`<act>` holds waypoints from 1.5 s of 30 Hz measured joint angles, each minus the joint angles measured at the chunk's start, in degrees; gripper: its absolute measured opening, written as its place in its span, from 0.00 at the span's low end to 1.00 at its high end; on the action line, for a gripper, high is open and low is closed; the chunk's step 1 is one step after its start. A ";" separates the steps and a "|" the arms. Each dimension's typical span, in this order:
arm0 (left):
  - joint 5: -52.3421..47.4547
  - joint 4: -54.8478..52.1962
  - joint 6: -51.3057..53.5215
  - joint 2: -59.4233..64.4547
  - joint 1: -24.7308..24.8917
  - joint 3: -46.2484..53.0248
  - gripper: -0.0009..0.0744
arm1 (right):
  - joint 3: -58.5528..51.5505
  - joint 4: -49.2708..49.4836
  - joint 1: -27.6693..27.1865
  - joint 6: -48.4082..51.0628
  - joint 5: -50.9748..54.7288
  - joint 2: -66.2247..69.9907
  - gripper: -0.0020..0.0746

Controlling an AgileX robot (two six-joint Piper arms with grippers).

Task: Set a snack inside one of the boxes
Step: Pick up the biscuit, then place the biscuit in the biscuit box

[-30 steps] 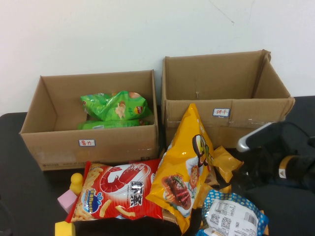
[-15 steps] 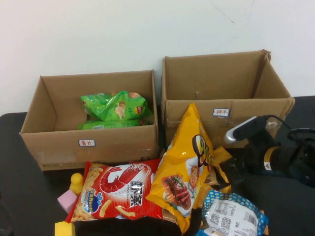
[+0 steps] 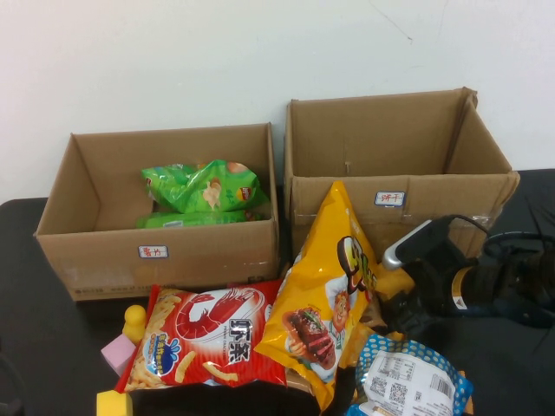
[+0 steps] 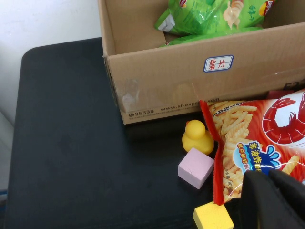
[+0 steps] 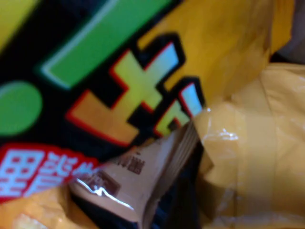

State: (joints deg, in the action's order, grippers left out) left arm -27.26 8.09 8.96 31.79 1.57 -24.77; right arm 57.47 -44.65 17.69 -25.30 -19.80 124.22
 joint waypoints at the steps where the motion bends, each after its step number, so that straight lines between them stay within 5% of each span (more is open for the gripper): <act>1: 0.08 0.00 0.00 0.00 0.00 0.00 0.01 | 0.12 -0.12 0.00 0.00 0.22 0.09 0.75; 7: 0.12 0.00 0.00 0.00 0.00 0.00 0.01 | 0.33 -2.61 0.04 0.00 3.33 -0.20 0.49; 11: 0.12 0.00 0.00 0.00 0.00 0.00 0.01 | 0.33 -3.01 0.14 -0.11 10.08 -2.43 0.43; 22: 0.24 0.14 0.00 0.00 0.00 0.00 0.01 | 0.33 -1.84 0.86 -0.11 28.06 -10.99 0.40; 35: 0.70 3.02 0.00 0.00 0.00 0.00 0.01 | 0.49 9.84 10.31 3.70 53.11 -17.15 0.40; 45: 0.70 4.00 0.00 0.00 0.00 0.00 0.01 | 18.79 12.54 15.27 5.31 70.46 -21.98 0.40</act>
State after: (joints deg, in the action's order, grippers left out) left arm -26.56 12.09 8.96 31.79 1.57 -24.77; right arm 76.27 -32.11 32.96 -19.99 50.66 102.24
